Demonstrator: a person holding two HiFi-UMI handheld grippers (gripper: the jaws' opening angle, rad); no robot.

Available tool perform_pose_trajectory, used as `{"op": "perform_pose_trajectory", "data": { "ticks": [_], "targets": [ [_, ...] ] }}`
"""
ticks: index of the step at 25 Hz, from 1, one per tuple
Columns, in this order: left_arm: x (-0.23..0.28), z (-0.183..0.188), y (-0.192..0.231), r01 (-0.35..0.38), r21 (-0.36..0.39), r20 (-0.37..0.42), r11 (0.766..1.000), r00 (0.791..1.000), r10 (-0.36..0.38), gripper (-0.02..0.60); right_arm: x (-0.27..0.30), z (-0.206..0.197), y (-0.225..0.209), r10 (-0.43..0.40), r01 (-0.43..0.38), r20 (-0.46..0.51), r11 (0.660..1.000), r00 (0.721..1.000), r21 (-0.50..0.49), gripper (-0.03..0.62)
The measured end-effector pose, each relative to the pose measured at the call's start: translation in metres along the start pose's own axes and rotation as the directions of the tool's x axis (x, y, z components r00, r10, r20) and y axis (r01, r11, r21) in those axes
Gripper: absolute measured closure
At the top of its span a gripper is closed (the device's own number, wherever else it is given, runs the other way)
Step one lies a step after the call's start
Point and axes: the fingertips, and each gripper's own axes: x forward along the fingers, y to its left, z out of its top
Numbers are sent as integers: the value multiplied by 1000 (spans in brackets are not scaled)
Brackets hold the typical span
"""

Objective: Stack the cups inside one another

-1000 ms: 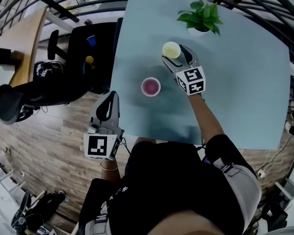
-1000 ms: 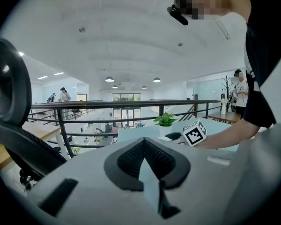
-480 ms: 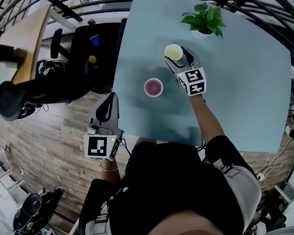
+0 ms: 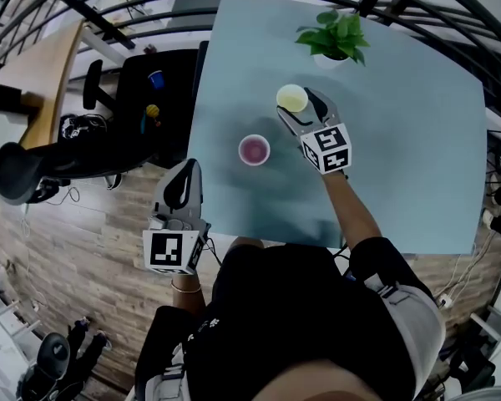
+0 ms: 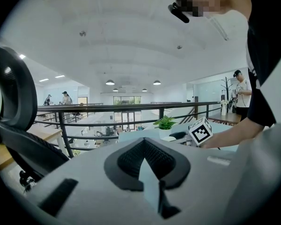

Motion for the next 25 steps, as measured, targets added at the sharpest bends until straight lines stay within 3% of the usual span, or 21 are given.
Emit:
{"op": "perform_pose_trajectory", "data": {
  "ticks": [10, 25],
  "targets": [
    [-7, 9, -6, 3, 9, 46, 1000, 999, -4, 589, -33, 19, 11, -3, 3, 47, 1000, 999, -1, 264],
    [-26, 22, -13, -4, 10, 103, 1000, 995, 3, 589, -65, 43, 44, 55, -53, 80, 998, 995, -20, 266]
  ]
}}
